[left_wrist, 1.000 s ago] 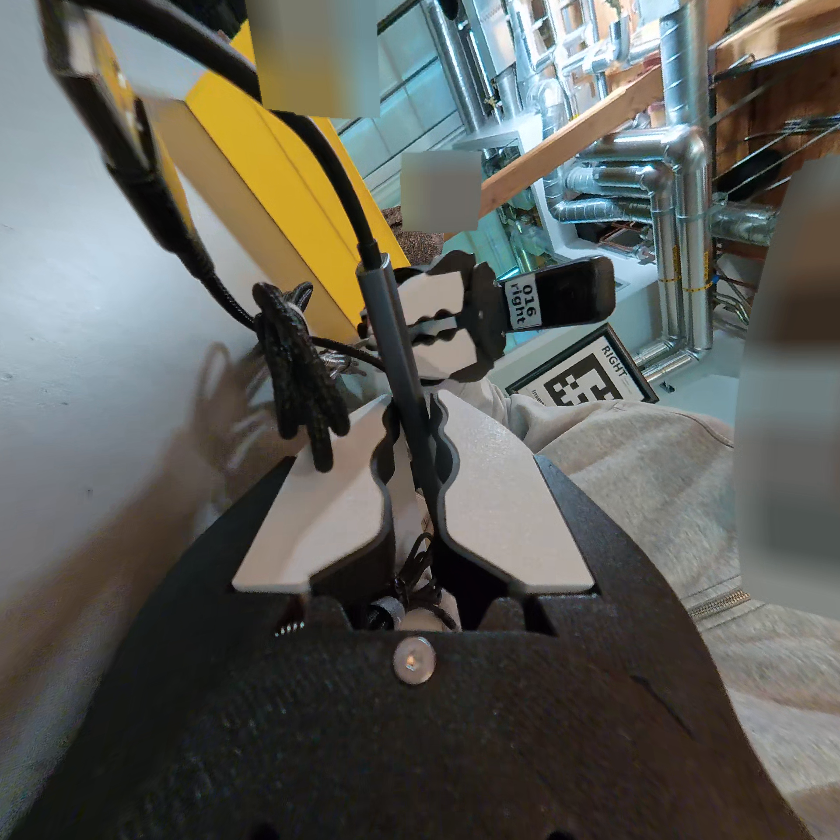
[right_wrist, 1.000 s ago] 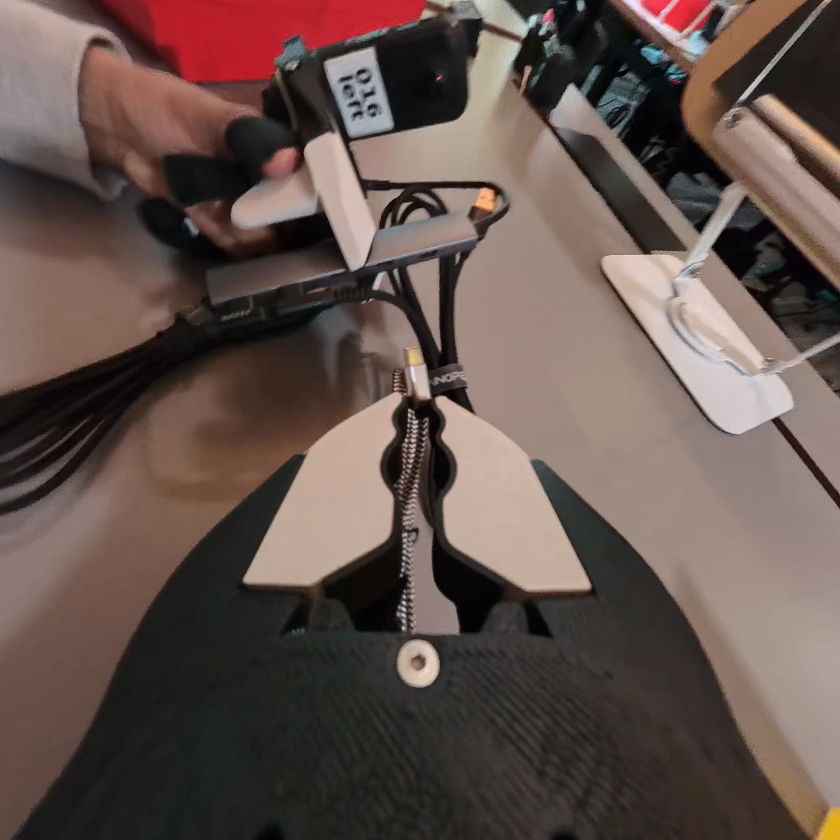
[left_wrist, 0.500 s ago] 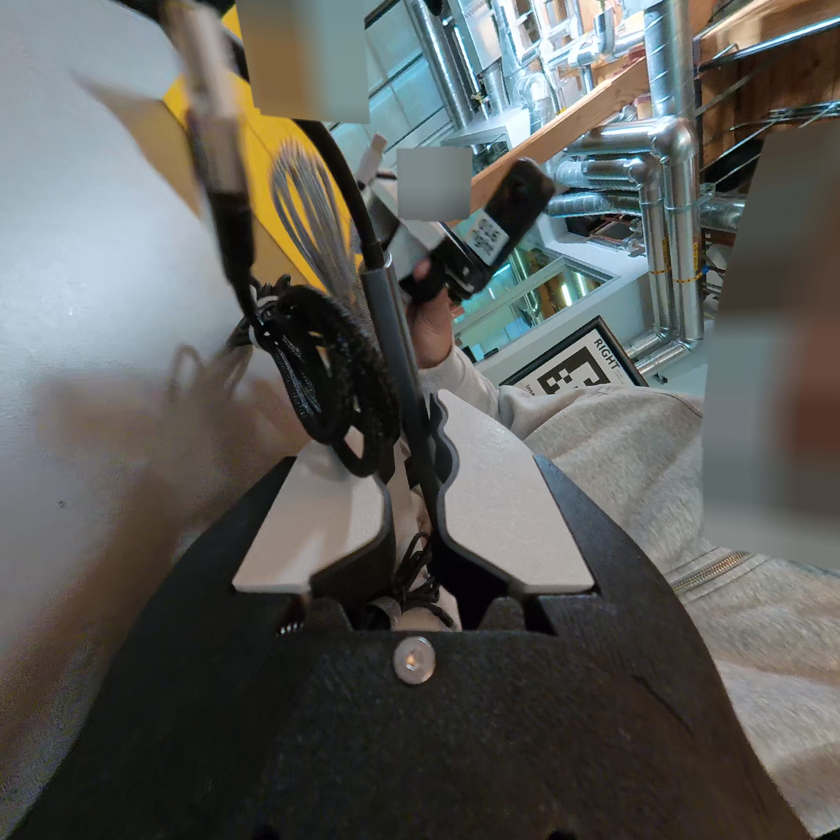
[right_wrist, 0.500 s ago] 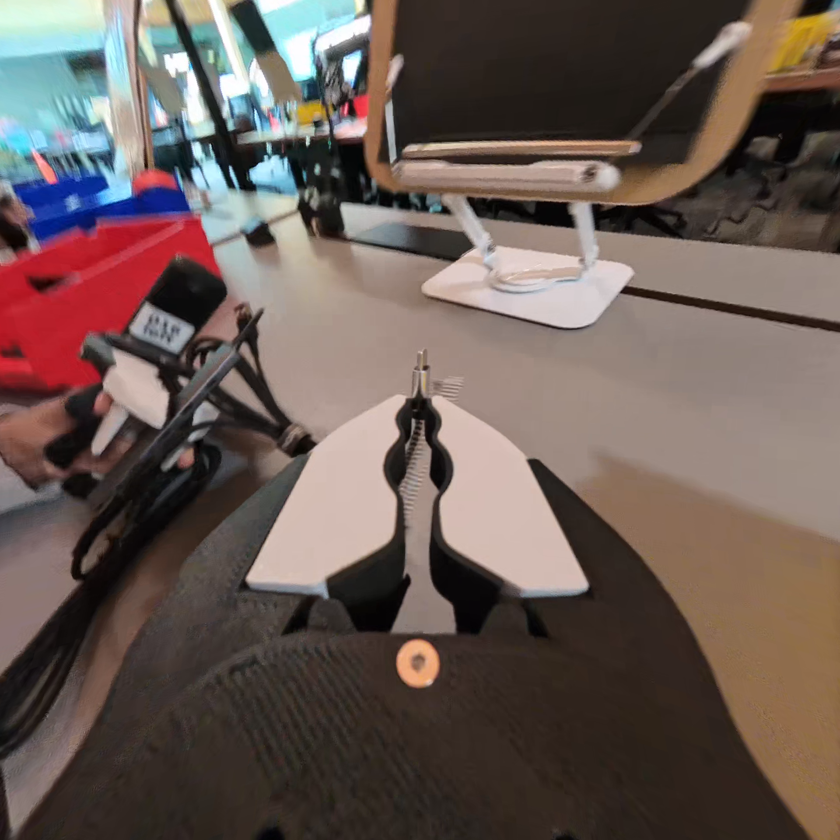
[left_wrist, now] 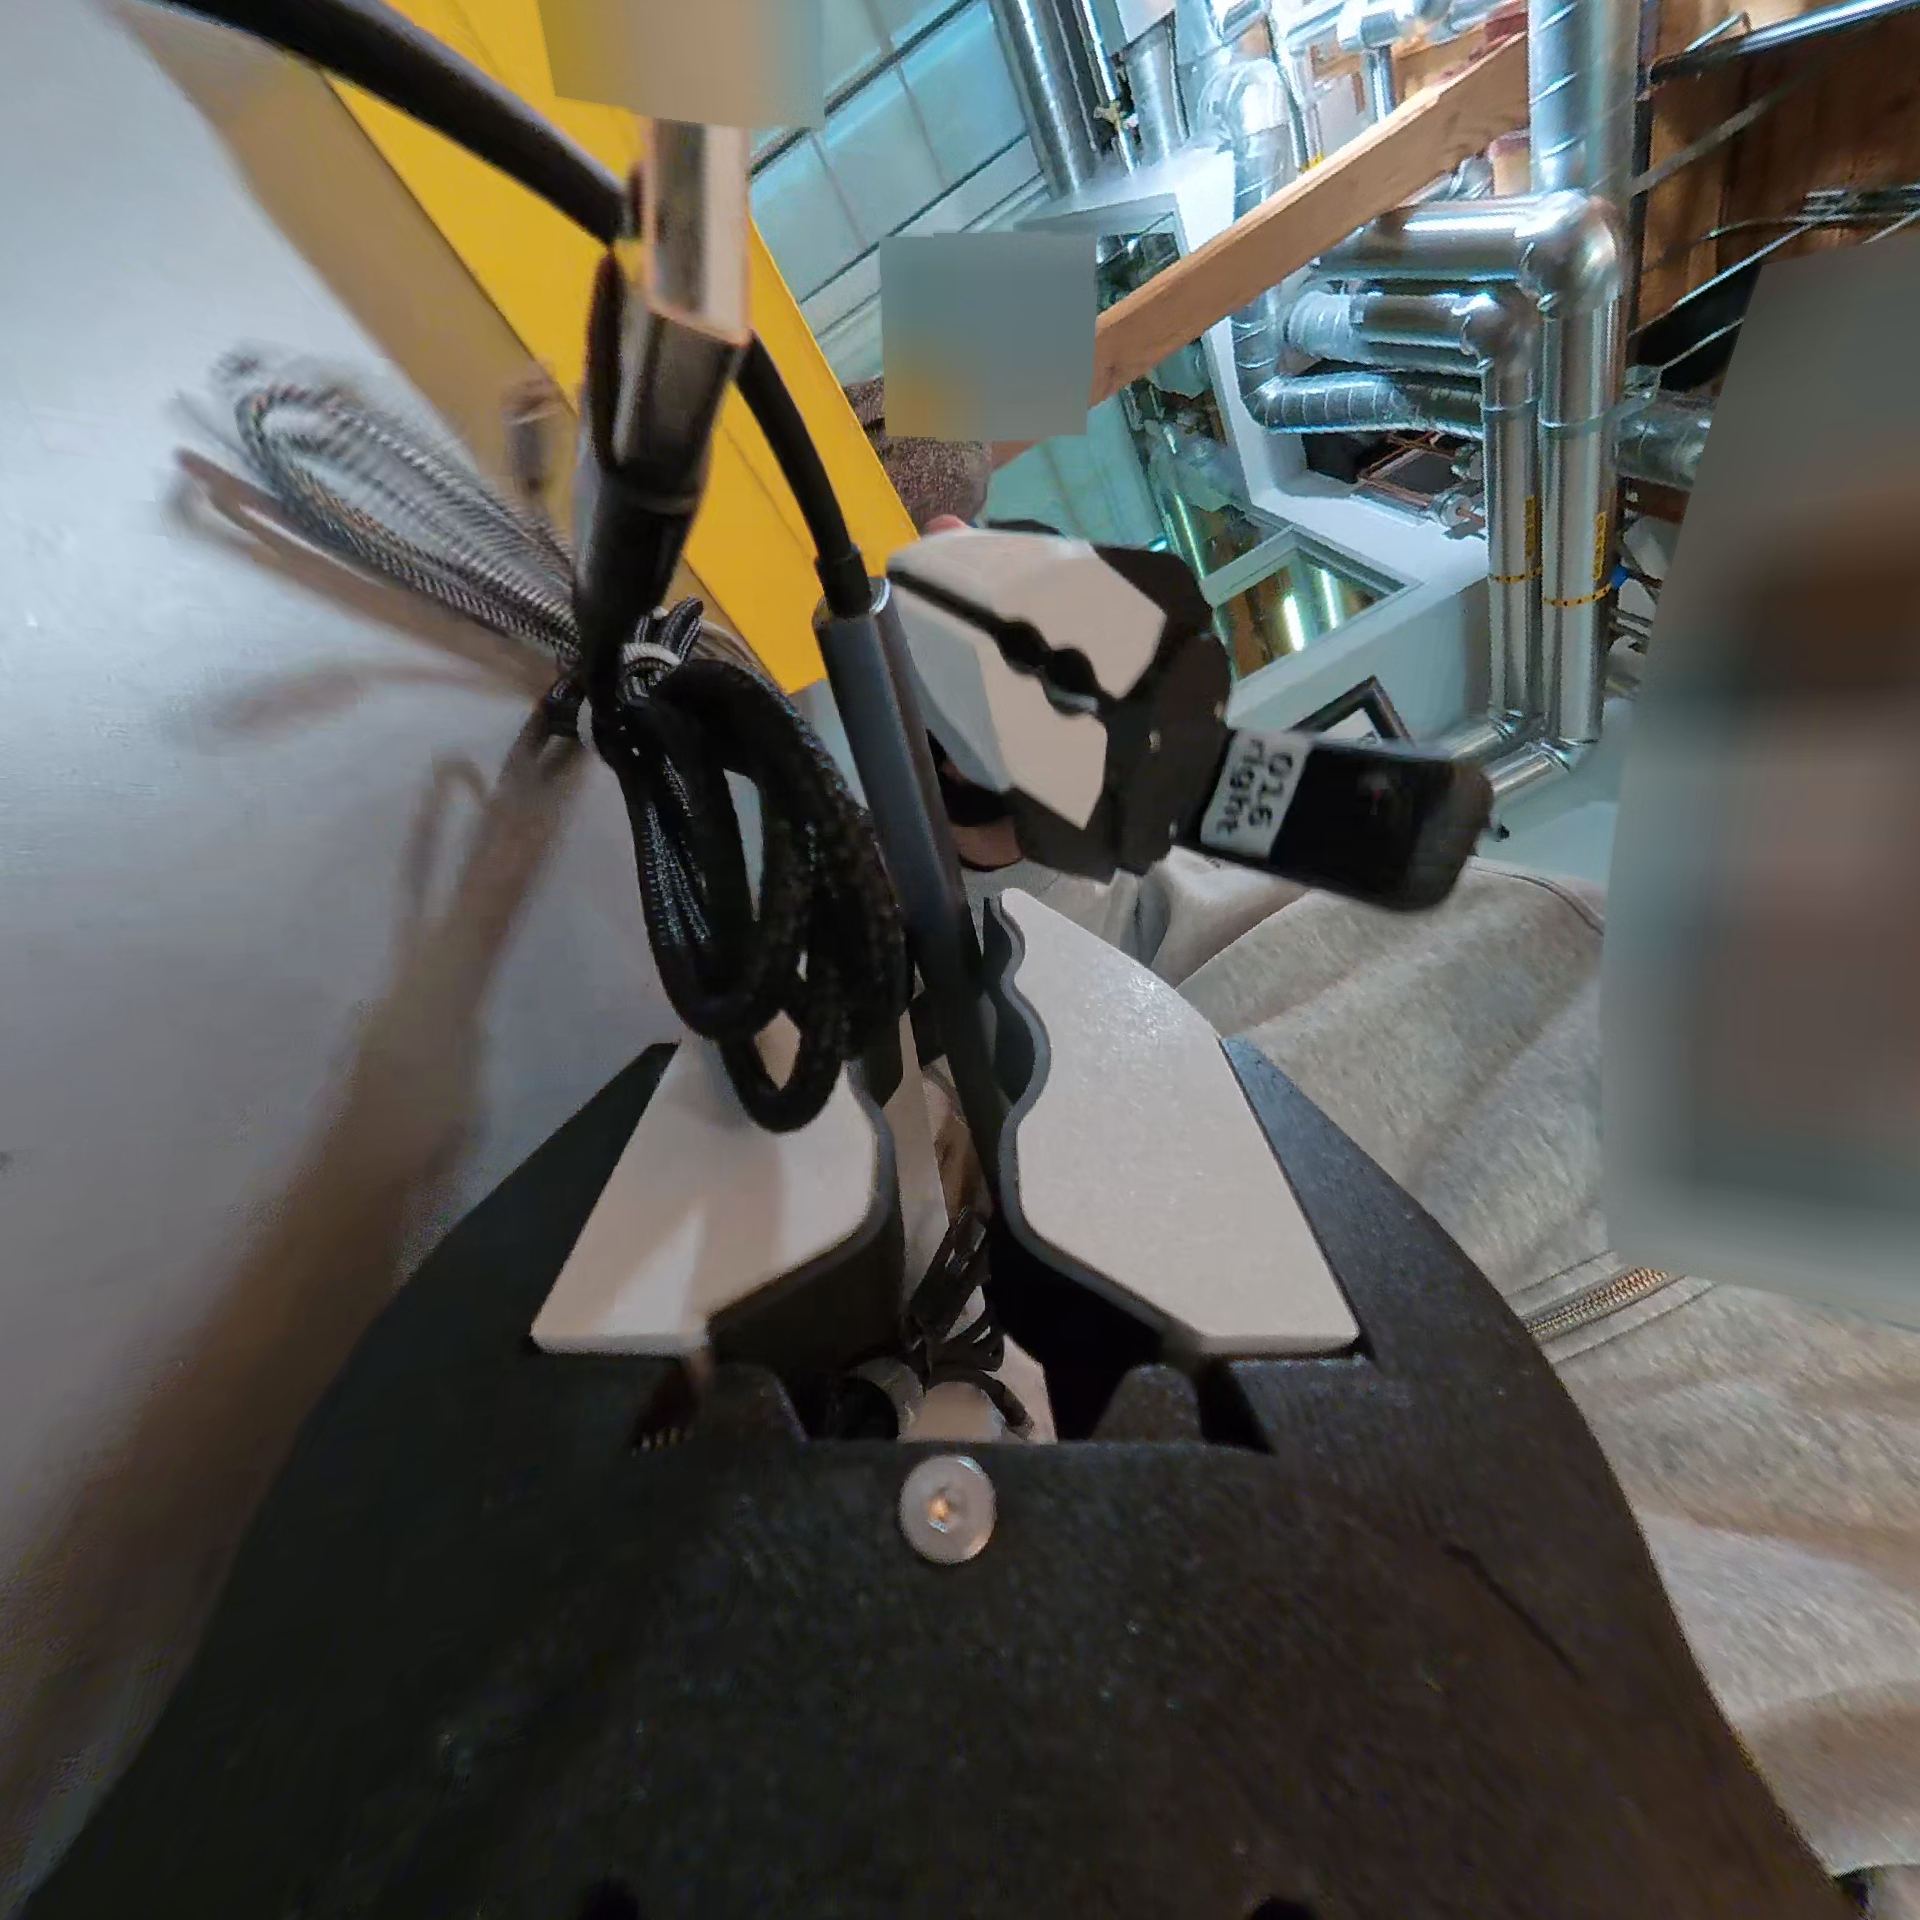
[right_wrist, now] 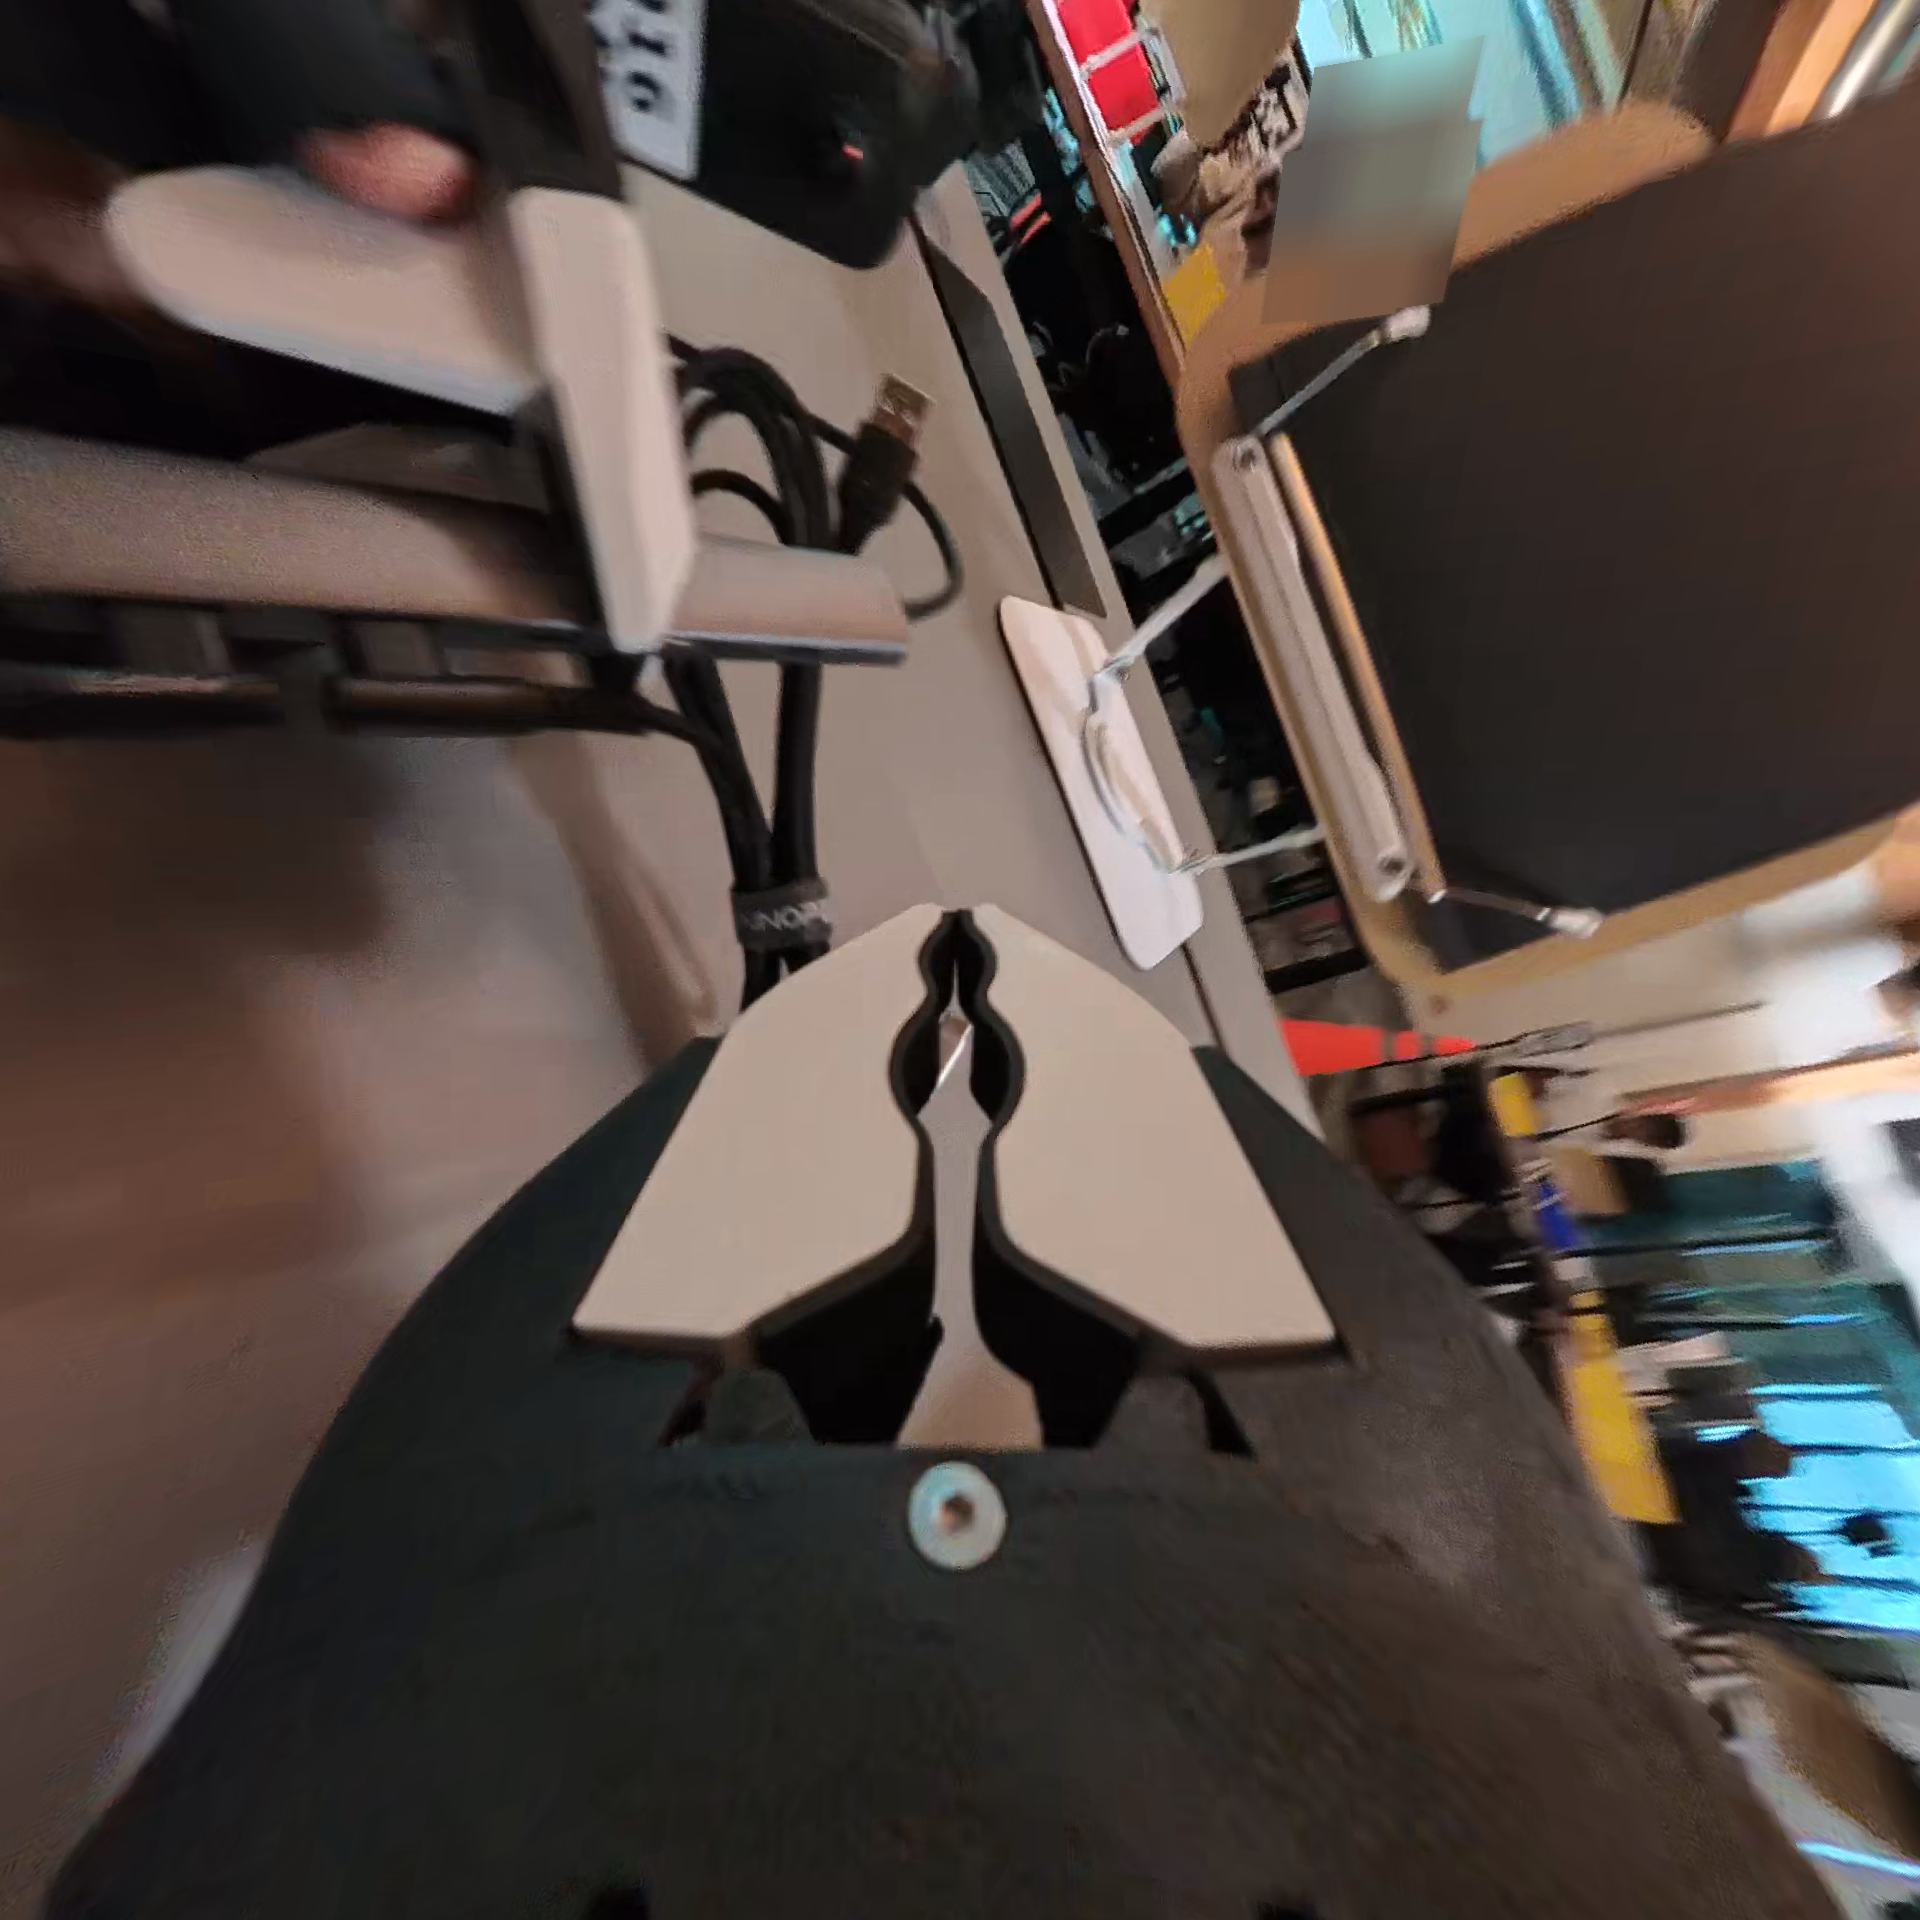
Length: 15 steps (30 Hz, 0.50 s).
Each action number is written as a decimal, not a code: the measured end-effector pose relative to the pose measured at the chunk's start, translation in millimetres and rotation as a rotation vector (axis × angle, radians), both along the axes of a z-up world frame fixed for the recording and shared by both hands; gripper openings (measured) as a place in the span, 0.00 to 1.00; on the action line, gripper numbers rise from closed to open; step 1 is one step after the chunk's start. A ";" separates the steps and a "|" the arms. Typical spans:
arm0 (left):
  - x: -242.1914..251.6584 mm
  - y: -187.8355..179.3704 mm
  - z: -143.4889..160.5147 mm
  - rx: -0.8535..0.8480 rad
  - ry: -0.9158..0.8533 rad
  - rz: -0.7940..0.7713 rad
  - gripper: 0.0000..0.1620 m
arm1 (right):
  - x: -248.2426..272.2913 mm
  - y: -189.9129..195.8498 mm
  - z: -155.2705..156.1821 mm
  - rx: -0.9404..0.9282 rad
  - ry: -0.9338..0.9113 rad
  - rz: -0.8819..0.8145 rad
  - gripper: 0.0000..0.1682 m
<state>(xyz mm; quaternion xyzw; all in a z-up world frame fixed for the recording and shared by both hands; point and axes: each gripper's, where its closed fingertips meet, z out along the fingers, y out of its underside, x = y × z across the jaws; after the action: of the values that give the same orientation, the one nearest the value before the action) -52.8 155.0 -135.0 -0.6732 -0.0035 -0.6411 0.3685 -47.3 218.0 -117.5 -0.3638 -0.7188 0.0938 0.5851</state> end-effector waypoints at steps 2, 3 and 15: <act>4.1 -0.5 -1.5 0.001 0.018 -0.011 0.07 | -1.9 -13.8 -4.7 0.113 -0.036 0.023 0.00; 6.5 -0.9 -1.7 0.005 0.026 -0.017 0.07 | -2.6 -19.6 -8.5 0.144 -0.055 0.033 0.00; 6.5 1.7 -1.1 -0.002 0.012 0.004 0.07 | 6.3 25.6 -23.4 -0.466 -0.071 0.002 0.04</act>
<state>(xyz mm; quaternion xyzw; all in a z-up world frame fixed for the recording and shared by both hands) -46.3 156.7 -136.1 -0.6775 -0.0032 -0.6363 0.3689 -41.0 243.6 -140.9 -0.4913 -0.6982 0.2449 0.4595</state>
